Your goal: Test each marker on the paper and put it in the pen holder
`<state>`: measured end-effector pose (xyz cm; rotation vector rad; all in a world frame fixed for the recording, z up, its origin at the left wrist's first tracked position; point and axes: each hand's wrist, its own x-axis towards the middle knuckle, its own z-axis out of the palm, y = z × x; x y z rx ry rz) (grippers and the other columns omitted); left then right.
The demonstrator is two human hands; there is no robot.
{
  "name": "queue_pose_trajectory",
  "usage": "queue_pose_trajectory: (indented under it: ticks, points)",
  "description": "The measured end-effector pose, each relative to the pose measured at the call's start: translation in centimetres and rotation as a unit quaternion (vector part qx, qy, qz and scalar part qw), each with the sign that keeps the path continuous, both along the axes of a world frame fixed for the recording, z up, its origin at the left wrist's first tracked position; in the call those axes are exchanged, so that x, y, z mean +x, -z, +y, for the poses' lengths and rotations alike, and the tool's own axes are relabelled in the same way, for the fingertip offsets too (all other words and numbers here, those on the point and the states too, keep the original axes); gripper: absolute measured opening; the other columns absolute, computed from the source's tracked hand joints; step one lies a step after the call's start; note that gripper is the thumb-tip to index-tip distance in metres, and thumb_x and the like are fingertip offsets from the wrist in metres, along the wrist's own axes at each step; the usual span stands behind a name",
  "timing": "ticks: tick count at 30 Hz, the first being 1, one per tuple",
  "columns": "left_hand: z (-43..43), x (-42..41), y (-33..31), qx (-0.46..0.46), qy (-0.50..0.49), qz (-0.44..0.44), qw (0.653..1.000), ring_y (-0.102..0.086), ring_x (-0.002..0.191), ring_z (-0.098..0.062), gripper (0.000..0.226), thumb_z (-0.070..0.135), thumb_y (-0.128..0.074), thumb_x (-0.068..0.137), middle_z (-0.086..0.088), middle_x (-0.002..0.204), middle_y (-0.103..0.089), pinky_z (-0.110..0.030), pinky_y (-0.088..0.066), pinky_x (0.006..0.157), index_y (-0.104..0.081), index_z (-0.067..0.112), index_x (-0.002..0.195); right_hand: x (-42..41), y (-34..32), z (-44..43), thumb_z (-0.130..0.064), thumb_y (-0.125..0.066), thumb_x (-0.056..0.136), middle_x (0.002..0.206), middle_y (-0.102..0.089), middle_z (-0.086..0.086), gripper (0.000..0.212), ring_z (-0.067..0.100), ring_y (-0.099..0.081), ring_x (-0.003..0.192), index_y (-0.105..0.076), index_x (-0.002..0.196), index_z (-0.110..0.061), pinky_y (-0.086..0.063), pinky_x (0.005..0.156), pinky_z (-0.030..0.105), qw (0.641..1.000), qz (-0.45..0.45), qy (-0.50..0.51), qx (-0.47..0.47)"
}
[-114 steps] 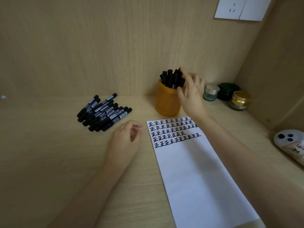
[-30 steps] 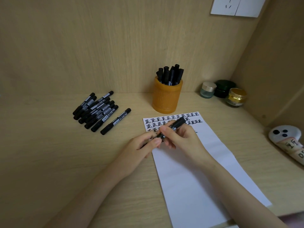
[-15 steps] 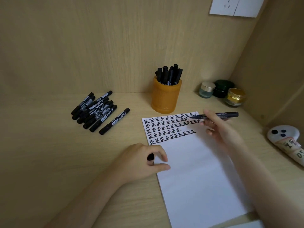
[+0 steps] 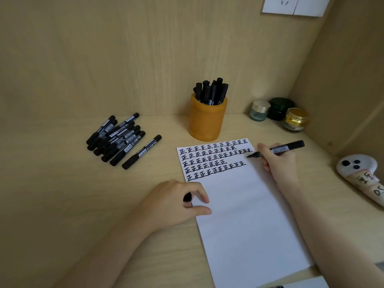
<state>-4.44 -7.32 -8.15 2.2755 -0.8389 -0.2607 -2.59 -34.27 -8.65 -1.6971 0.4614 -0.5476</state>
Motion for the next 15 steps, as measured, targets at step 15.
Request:
queue_pose_trajectory:
  ticks: [15]
  points:
    - [-0.06,-0.26,-0.53,0.015,-0.003,0.008,1.0,-0.046,0.047,0.004,0.014,0.044,-0.073,0.076,0.032,0.048,-0.049,-0.014,-0.03,0.057,-0.063,0.037,0.083,0.24,0.58,-0.18,-0.015,-0.065,0.086,0.044,-0.046,-0.009,0.032,0.012,-0.039,0.046,-0.047,0.059,-0.018,-0.034,0.059,0.033,1.0,-0.002,-0.013,-0.017]
